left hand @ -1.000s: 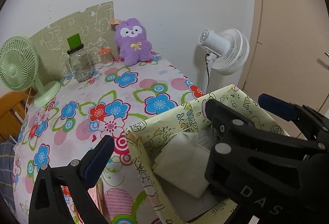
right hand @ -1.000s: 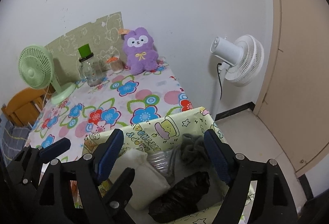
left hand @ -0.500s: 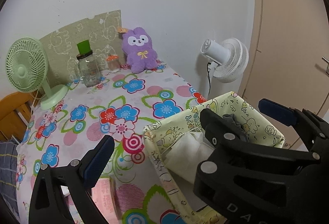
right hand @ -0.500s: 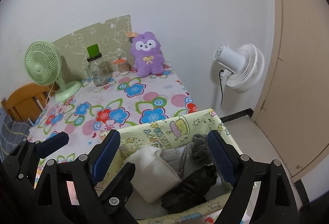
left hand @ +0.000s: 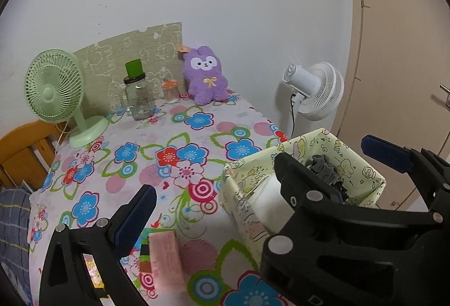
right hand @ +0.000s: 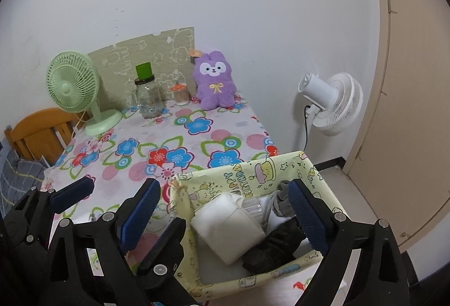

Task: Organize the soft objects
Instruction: 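Withdraw both tools from the box back toward the table items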

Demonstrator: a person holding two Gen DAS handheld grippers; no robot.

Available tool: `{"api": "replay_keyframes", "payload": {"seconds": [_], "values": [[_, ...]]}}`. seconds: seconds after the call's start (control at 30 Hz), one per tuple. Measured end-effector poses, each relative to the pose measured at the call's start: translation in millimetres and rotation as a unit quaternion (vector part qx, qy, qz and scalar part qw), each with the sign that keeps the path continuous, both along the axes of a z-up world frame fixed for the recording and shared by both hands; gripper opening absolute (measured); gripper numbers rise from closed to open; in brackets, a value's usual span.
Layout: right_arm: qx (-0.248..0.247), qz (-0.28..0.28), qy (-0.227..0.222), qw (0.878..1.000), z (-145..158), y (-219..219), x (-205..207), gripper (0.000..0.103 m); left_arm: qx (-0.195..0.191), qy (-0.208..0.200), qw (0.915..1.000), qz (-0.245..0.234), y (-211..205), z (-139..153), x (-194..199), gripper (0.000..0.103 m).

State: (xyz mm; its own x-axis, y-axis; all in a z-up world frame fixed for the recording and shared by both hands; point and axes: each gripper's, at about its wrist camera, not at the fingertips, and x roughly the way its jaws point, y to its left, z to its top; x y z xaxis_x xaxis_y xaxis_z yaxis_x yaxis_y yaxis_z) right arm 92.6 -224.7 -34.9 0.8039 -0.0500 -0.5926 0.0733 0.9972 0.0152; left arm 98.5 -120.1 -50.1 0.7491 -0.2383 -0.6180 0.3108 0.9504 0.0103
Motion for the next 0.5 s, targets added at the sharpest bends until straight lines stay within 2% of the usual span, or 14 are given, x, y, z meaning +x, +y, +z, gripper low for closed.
{"api": "replay_keyframes", "payload": {"seconds": [0.5], "values": [[-0.013, 0.028, -0.016, 0.999, 10, 43, -23, 0.094, -0.001, -0.014, 0.9996, 0.026, 43, 6, -21, 0.102]]}}
